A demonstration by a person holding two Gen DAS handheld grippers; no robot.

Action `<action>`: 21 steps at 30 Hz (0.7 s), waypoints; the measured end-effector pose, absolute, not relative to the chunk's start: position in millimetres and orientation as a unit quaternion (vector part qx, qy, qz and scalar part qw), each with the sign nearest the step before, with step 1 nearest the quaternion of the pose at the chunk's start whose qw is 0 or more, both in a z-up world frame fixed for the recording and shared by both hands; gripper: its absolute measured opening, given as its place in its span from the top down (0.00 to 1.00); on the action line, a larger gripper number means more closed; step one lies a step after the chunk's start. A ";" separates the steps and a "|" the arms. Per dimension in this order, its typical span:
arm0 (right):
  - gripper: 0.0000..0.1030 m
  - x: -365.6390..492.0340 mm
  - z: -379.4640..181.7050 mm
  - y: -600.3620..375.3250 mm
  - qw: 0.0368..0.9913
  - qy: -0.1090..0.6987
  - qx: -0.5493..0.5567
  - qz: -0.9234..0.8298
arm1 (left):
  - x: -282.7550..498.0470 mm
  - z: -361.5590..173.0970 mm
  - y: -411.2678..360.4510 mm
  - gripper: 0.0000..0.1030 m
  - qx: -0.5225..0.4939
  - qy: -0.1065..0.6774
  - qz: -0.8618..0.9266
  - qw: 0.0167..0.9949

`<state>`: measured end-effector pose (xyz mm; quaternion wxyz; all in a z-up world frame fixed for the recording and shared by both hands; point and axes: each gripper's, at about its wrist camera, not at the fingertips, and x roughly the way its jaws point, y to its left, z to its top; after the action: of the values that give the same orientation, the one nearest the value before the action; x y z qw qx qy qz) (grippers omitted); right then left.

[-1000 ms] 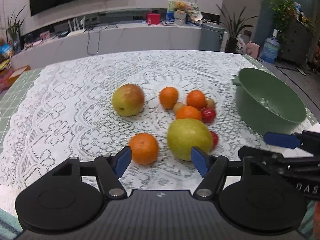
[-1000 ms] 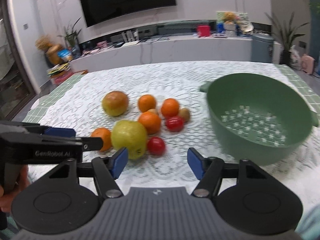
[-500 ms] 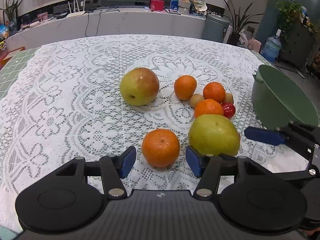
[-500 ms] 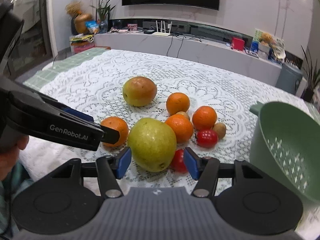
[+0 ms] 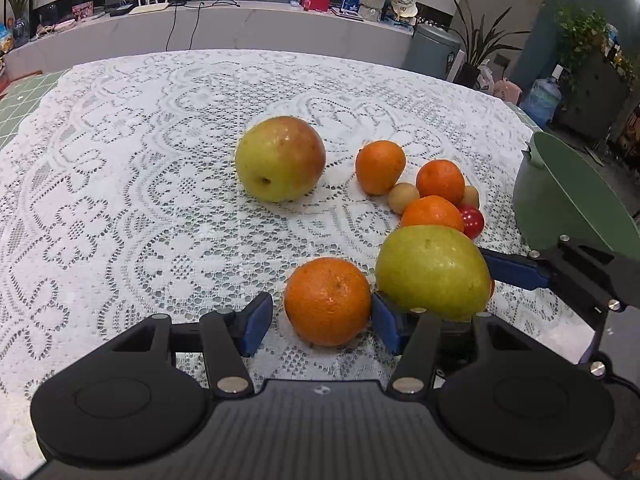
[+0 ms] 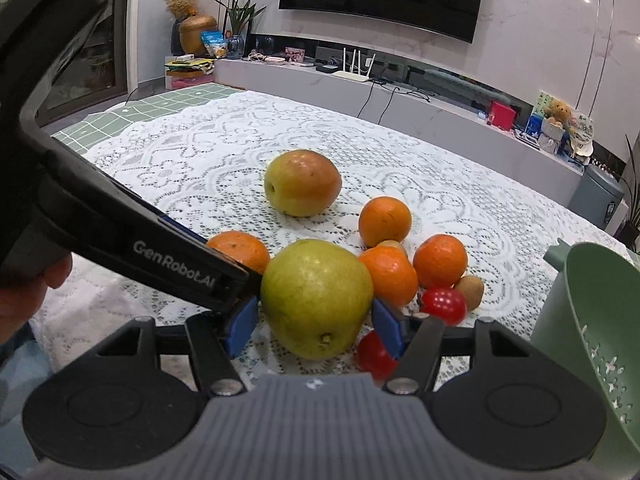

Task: Organize fruits
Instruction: 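Move the left gripper to a mandarin orange while the right gripper approaches the yellow-green pear, then close the left gripper on the orange while the right gripper closes on the pear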

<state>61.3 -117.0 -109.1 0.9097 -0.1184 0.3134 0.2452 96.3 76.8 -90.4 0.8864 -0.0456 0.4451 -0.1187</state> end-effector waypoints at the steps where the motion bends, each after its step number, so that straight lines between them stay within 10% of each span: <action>1: 0.41 63.2 -110.0 -116.8 0.910 0.314 -0.115 0.245 | 96.5 -90.7 76.9 0.36 -0.046 0.444 -0.119 0.887; 21: 0.41 57.7 -117.3 -111.7 0.920 0.285 -0.124 0.238 | 99.1 -94.8 77.5 0.44 -0.049 0.433 -0.115 0.893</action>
<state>57.7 -111.7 -117.3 0.9201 -0.1239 0.2853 0.2381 99.1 77.5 -94.8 0.8926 -0.0491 0.4331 -0.1154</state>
